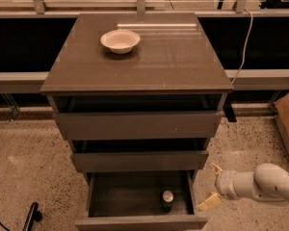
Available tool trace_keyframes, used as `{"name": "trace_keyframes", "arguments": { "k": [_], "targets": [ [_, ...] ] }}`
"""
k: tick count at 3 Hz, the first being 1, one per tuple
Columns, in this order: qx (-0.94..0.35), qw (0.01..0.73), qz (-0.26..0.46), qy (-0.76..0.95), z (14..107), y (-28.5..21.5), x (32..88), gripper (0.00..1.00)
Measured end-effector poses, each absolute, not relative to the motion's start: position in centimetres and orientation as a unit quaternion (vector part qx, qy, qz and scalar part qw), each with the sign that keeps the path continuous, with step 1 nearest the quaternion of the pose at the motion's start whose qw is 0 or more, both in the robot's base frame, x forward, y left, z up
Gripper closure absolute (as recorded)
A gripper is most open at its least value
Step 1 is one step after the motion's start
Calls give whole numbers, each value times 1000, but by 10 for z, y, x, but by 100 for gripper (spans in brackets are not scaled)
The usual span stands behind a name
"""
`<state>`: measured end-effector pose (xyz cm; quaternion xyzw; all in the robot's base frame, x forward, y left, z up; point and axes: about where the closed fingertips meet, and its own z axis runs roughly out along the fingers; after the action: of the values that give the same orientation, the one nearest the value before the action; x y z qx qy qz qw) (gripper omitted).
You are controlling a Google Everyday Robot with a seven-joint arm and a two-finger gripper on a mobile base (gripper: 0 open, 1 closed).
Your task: Pick green can from bottom drawer and place on counter
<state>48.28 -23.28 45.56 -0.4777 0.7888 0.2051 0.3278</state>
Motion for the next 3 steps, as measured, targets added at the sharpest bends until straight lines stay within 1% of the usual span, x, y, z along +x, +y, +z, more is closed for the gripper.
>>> {"name": "trace_keyframes", "arguments": {
  "k": [1, 2, 3],
  "targets": [
    [-479, 366, 202, 772, 412, -227, 497, 0],
    [-489, 383, 208, 756, 375, -217, 503, 0],
    [-489, 383, 209, 755, 375, -216, 503, 0]
  ]
}}
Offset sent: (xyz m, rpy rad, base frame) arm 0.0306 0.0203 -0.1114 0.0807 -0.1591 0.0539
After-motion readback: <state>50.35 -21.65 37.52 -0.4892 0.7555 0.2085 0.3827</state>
